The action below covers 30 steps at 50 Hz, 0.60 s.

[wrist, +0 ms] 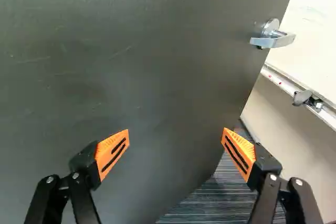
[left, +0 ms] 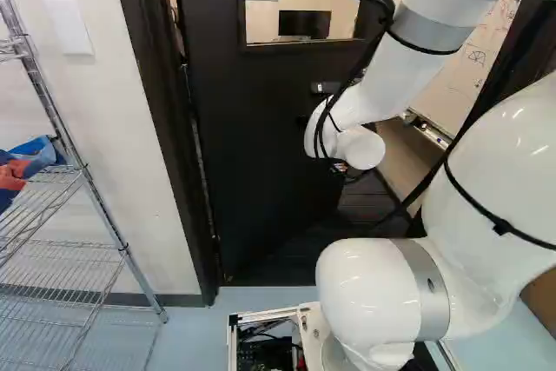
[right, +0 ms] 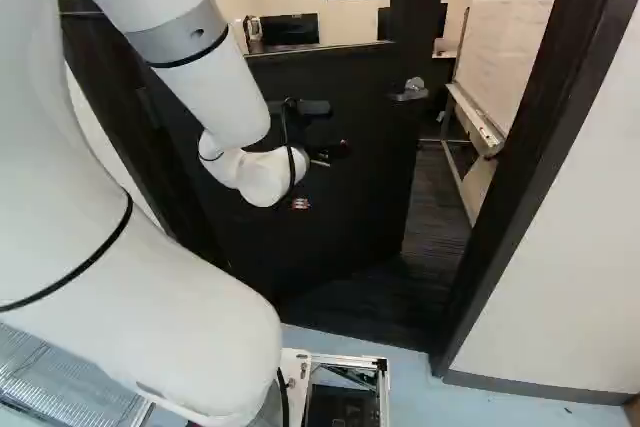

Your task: Open the door and move inside

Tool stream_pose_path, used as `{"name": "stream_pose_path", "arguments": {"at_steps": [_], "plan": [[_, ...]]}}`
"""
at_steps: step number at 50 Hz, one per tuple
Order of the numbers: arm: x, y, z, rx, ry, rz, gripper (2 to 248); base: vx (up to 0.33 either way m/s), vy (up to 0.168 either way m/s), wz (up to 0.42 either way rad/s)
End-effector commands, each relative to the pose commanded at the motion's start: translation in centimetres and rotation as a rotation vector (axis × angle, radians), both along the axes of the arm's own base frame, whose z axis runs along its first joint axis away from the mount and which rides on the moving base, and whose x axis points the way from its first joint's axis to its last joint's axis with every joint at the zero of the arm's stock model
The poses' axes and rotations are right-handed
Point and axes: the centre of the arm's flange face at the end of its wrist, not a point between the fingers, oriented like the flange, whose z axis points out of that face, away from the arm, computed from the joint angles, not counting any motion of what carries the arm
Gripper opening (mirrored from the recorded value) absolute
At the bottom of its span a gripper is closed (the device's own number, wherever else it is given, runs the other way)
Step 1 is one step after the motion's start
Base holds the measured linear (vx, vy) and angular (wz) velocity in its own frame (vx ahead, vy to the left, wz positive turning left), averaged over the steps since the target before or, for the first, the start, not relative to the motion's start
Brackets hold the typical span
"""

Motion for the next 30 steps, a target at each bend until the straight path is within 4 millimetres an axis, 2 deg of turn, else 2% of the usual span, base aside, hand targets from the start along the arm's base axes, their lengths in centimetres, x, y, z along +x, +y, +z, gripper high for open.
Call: {"name": "stream_pose_path", "arguments": {"at_steps": [30], "plan": [[1.8, 0.3, 0.1, 0.051, -0.003, -0.070, 247, 0.000, 0.000, 0.000]]}}
